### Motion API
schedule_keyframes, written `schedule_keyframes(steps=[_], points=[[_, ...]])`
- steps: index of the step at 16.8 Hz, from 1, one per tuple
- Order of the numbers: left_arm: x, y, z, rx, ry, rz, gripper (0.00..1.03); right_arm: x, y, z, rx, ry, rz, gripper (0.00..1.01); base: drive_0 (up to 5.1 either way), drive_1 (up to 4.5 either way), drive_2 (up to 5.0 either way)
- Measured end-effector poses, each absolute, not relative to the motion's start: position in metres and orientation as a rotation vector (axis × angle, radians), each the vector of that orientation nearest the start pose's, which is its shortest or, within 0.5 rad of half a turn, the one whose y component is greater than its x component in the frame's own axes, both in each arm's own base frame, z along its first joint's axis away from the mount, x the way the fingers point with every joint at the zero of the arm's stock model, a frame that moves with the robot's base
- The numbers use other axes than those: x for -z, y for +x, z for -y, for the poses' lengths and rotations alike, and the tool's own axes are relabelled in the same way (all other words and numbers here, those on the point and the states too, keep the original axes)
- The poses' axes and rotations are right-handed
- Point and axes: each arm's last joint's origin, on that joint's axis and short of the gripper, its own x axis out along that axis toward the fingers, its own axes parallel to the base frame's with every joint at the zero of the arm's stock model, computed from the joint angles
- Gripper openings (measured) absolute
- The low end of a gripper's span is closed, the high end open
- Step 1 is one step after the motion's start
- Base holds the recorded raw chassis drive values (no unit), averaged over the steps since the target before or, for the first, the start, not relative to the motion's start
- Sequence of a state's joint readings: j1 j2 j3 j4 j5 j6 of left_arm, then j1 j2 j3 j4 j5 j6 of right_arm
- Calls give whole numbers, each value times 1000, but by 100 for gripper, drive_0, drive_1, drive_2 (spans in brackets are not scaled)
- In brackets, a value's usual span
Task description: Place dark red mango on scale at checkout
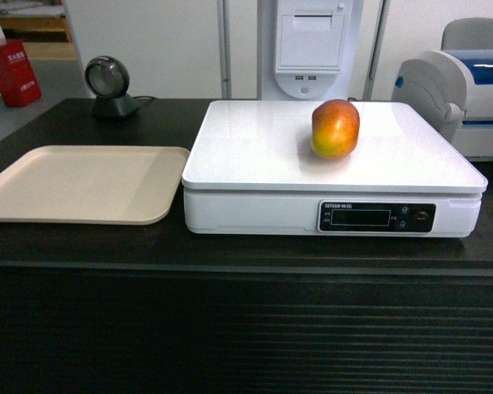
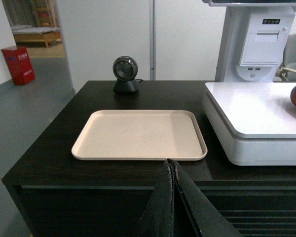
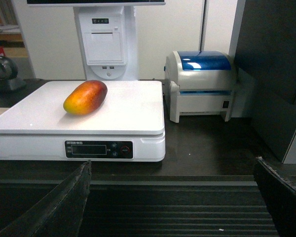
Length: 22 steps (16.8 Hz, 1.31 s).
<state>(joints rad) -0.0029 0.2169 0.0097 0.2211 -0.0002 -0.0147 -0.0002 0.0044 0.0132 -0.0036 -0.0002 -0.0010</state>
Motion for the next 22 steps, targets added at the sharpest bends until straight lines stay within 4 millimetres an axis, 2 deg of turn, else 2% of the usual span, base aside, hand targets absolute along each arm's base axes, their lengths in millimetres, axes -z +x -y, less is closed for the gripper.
schedule_keyframes(steps=[3,4,5,12,13,15,21,22], points=[[-169,108,0,3,-15,12,2,-167,97,0,0,-1,5,98,0,0,0],[-164,102,0,2,-14,-37,2,-167,97,0,0,-1,6,98,0,0,0],[-167,97,0,2,-14,8,2,-167,97,0,0,-1,5,98,0,0,0],[-166,97,0,2,-14,2,2,-167,97,0,0,-1,5,98,0,0,0],[-166,97,0,3,-14,1,8,-167,97,0,0,-1,5,98,0,0,0],[-166,97,0,3,-14,2,33,-167,97,0,0,-1,5,98,0,0,0],[-166,97,0,3,-14,1,81,-167,97,0,0,-1,5,98,0,0,0],[-166,97,0,2,-14,1,96,-167,97,0,0,-1,5,98,0,0,0]])
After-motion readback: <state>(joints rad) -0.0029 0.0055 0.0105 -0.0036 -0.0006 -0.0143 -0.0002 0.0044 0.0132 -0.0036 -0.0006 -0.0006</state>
